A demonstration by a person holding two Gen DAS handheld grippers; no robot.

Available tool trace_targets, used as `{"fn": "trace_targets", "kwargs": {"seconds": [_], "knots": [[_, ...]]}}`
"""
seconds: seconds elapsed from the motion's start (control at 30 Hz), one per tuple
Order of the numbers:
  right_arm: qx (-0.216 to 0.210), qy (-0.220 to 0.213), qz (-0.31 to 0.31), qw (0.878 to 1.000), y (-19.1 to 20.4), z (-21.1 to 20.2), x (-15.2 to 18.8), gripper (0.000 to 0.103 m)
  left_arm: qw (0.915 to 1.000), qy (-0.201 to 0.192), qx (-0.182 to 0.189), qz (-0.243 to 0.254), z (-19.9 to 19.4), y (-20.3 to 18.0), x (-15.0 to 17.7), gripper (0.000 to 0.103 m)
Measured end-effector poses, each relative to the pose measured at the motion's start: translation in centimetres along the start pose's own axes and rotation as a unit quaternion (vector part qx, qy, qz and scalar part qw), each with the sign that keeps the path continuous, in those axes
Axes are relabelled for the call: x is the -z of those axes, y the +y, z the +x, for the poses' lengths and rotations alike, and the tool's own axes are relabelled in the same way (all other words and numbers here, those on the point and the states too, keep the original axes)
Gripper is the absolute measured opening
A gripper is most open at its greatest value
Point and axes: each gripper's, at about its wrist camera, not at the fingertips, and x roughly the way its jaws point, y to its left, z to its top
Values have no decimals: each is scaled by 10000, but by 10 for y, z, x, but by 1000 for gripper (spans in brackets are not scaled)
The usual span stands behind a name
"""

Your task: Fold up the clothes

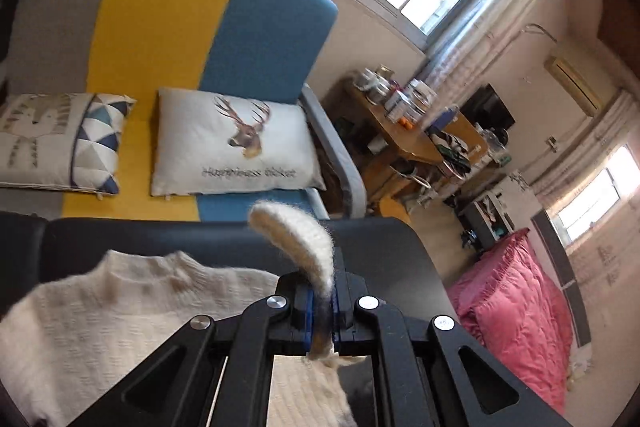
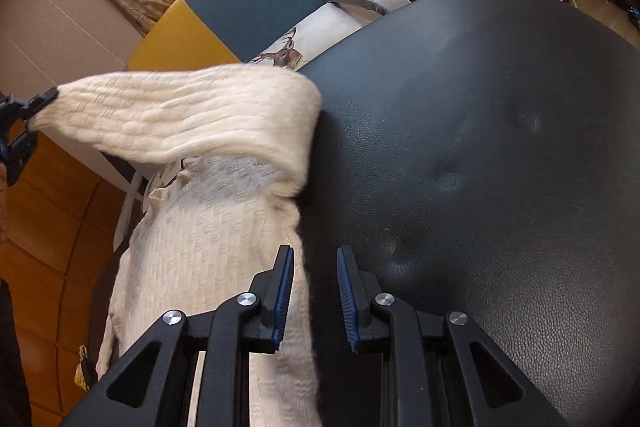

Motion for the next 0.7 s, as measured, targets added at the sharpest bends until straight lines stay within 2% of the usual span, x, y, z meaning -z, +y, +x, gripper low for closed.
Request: {"fn": "trace_targets", "kwargs": {"seconds": [0.13,0.27,0.33,0.43,0.5,0.57,0.7], "knots": [[8,66,20,10000,4,11,-1,22,9993,-75,-289,-239,-16,47,4,6],[-168,143,87,9997,12,23,-2,22,9972,64,-495,-565,-18,96,23,6],[-879,218,593,9941,10,28,-3,25,9961,163,-562,-659,-17,113,33,6],[-1984,258,1400,9697,5,35,-5,25,9947,242,-576,-815,-16,133,49,6],[-2330,224,1748,9564,5,41,-7,30,9944,283,-525,-869,-16,141,56,6],[-2352,412,1927,9518,11,51,-9,31,9944,285,-427,-924,-19,144,61,6],[-2009,651,2019,9564,30,70,-7,33,9958,232,-211,-855,-27,141,64,6]]}}
